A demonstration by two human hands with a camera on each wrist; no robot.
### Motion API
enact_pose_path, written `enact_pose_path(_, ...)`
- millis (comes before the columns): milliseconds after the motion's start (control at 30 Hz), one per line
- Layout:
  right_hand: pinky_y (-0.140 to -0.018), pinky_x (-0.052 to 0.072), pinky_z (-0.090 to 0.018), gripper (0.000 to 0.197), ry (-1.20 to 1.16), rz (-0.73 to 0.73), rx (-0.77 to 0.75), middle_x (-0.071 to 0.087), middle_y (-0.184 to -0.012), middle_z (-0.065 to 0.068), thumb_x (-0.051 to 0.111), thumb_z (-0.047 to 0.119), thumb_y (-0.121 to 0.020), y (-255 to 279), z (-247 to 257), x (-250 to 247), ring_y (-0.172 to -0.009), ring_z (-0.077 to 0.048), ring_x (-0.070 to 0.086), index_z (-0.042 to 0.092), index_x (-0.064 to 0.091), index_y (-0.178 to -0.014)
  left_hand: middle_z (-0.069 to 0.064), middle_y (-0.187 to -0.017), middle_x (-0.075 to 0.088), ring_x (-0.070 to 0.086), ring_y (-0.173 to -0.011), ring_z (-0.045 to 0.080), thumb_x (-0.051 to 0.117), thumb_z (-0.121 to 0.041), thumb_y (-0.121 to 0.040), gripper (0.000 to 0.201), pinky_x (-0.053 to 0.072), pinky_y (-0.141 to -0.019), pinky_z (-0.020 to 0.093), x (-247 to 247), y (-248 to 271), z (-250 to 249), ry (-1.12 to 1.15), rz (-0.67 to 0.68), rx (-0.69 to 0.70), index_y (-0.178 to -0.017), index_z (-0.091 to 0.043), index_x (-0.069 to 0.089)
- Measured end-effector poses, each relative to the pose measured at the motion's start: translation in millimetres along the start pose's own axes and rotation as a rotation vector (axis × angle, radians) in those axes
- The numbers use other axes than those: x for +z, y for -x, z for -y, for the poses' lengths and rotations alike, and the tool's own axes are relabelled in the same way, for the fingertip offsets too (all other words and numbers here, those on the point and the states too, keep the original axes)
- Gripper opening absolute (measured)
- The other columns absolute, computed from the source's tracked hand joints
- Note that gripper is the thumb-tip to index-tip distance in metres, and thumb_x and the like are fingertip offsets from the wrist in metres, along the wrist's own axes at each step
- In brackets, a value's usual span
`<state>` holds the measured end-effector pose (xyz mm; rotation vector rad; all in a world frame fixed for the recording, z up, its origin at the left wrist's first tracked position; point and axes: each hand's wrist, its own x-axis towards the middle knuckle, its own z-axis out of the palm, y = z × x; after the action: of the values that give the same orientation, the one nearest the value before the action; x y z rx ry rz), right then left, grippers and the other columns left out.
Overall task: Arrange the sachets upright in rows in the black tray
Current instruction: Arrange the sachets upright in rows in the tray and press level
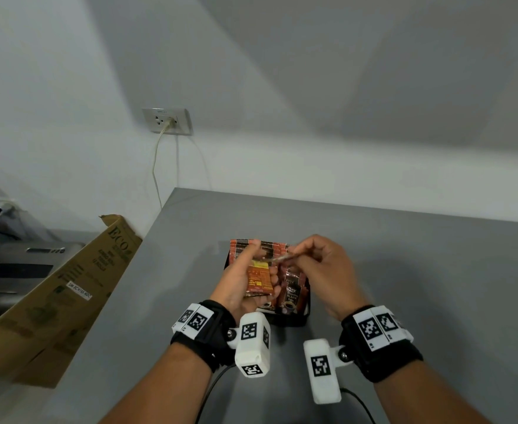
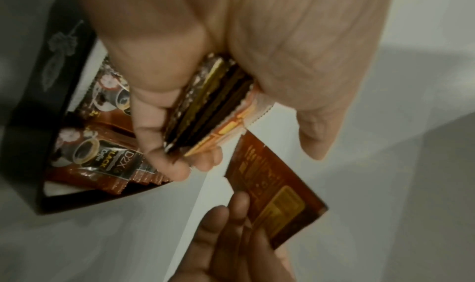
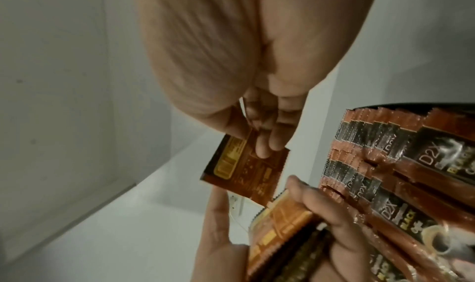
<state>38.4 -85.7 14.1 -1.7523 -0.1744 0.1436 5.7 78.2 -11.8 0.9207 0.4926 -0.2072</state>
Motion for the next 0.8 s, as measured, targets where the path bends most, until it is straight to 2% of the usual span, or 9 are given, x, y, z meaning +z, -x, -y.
enact_pose_path(67,-0.080,0.057,-0.024,0.029,0.080,0.076,-0.034,0.075,-0.097,0.004,0.062,-0.009,-0.081,7.6,-0.4,1.8,-0.091,-0.005,0.070,0.017,0.071,-0.073,0.017,-0.085,0.069,0.067,-0.069,0.024,0.071,-0.021,-0.085,0.026,0.056,-0.063,0.036,0.3,1.0,-0.6,-0.008,0.018,0.027,-0.107,-0.008,0.066)
enact_pose_path(133,-0.083,0.055,-0.025,0.027,0.111,0.058,-0.062,0.071,-0.101,0.007,0.064,-0.005,-0.078,10.5,-7.3,6.2,-0.094,-0.004,0.068,0.020,0.072,-0.072,0.017,-0.084,0.072,0.070,-0.067,0.026,0.066,0.003,-0.084,0.030,0.058,-0.058,0.034,0.5,1.4,-1.7,-0.056,0.008,0.083,-0.112,-0.006,0.064)
enact_pose_path(233,-0.075,0.060,-0.030,0.020,-0.025,0.017,0.041,0.073,-0.098,0.006,0.074,0.009,-0.083,8.0,-11.3,8.7,-0.087,-0.010,0.072,0.022,0.068,-0.097,0.018,-0.092,0.073,0.072,-0.074,0.029,0.063,0.017,-0.081,0.043,0.058,-0.056,0.034,4.2,4.5,-3.2,-0.104,0.044,0.157,-0.117,-0.007,0.062)
enact_pose_path(300,-0.074,0.059,-0.030,0.031,-0.131,0.066,0.132,0.075,-0.092,0.000,0.075,0.004,-0.085,4.7,-11.8,8.7,-0.084,-0.017,0.074,0.019,0.066,-0.110,0.021,-0.097,0.072,0.071,-0.078,0.031,0.061,0.014,-0.084,0.037,0.057,-0.058,0.036,5.0,5.9,-2.5,-0.084,0.059,0.158,-0.114,-0.007,0.063)
enact_pose_path(367,-0.074,0.060,-0.032,0.031,-0.171,0.083,0.178,0.074,-0.091,-0.010,0.072,-0.003,-0.085,2.2,-13.5,5.7,-0.083,-0.024,0.073,0.014,0.069,-0.111,0.022,-0.099,0.071,0.070,-0.078,0.033,0.050,0.005,-0.088,0.028,0.057,-0.061,0.038,2.3,5.6,-0.5,-0.030,0.048,0.117,-0.107,-0.009,0.066)
enact_pose_path(433,-0.068,0.058,-0.030,0.029,-0.244,0.058,0.223,0.070,-0.094,-0.014,0.067,-0.009,-0.087,-0.6,-13.2,2.8,-0.080,-0.022,0.072,0.009,0.068,-0.109,0.025,-0.104,0.071,0.070,-0.080,0.036,0.044,0.002,-0.089,0.031,0.059,-0.064,0.041,-1.1,5.0,0.3,-0.013,0.048,0.089,-0.106,-0.007,0.067)
enact_pose_path(600,-0.058,0.057,-0.028,0.028,-0.456,0.189,0.383,0.074,-0.097,-0.019,0.048,-0.015,-0.092,-1.8,-6.3,-1.5,-0.074,-0.021,0.073,-0.001,0.066,-0.108,0.023,-0.107,0.073,0.072,-0.087,0.037,0.058,0.011,-0.089,0.035,0.061,-0.066,0.043,-0.5,6.5,2.6,-0.108,0.048,0.150,-0.116,-0.009,0.067)
enact_pose_path(700,-0.066,0.059,-0.033,0.028,-0.435,0.258,0.399,0.073,-0.104,-0.026,0.050,-0.011,-0.092,-1.9,-6.7,3.3,-0.081,-0.028,0.073,-0.004,0.066,-0.114,0.024,-0.108,0.073,0.071,-0.092,0.036,0.065,0.012,-0.085,0.035,0.061,-0.076,0.043,0.1,4.5,5.6,-0.171,0.027,0.215,-0.114,-0.008,0.068)
enact_pose_path(800,-0.078,0.059,-0.038,0.025,-0.369,0.255,0.374,0.075,-0.106,-0.020,0.056,-0.004,-0.094,-1.3,-6.8,6.9,-0.095,-0.032,0.074,0.002,0.068,-0.116,0.022,-0.105,0.073,0.072,-0.086,0.031,0.069,0.001,-0.087,0.026,0.060,-0.066,0.038,1.3,5.4,7.3,-0.167,0.037,0.207,-0.111,-0.010,0.070)
